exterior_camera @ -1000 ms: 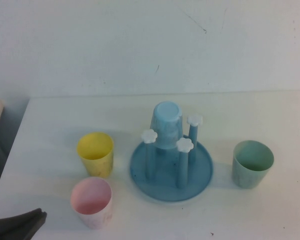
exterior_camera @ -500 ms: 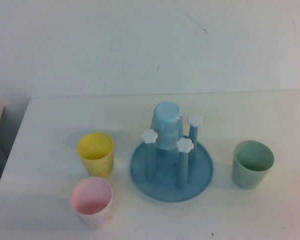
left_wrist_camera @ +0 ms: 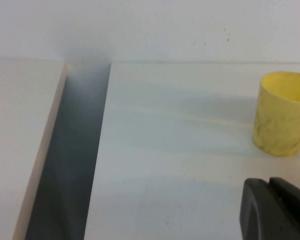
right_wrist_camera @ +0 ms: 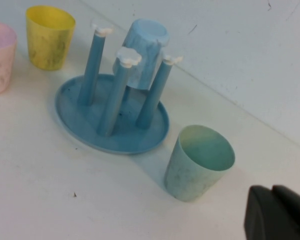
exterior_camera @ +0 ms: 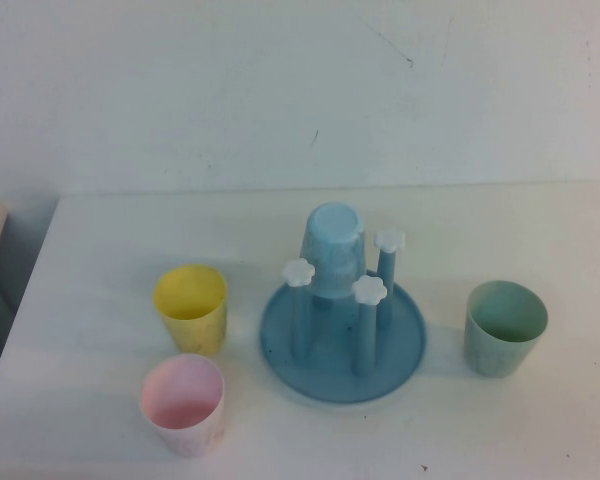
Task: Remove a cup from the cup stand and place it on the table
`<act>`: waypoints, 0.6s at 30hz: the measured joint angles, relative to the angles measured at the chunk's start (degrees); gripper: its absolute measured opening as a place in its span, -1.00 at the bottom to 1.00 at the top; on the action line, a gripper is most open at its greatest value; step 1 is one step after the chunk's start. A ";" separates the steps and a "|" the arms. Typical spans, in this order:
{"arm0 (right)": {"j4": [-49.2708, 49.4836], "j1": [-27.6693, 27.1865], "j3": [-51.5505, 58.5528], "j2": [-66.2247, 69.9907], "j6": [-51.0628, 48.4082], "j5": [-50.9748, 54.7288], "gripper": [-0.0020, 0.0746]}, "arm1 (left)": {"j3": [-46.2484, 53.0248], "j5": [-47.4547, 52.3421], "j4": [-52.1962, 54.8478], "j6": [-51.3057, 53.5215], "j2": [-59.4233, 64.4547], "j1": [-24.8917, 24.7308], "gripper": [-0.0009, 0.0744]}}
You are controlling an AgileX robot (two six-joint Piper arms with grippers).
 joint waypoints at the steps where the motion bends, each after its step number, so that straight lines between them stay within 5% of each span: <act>1: 0.00 0.00 0.00 0.00 0.00 0.00 -0.95 | 0.00 0.71 0.00 0.00 0.00 0.00 -0.98; 18: 0.00 0.00 0.00 0.00 0.00 0.00 -0.95 | -0.21 3.61 0.36 0.00 0.00 0.00 -0.98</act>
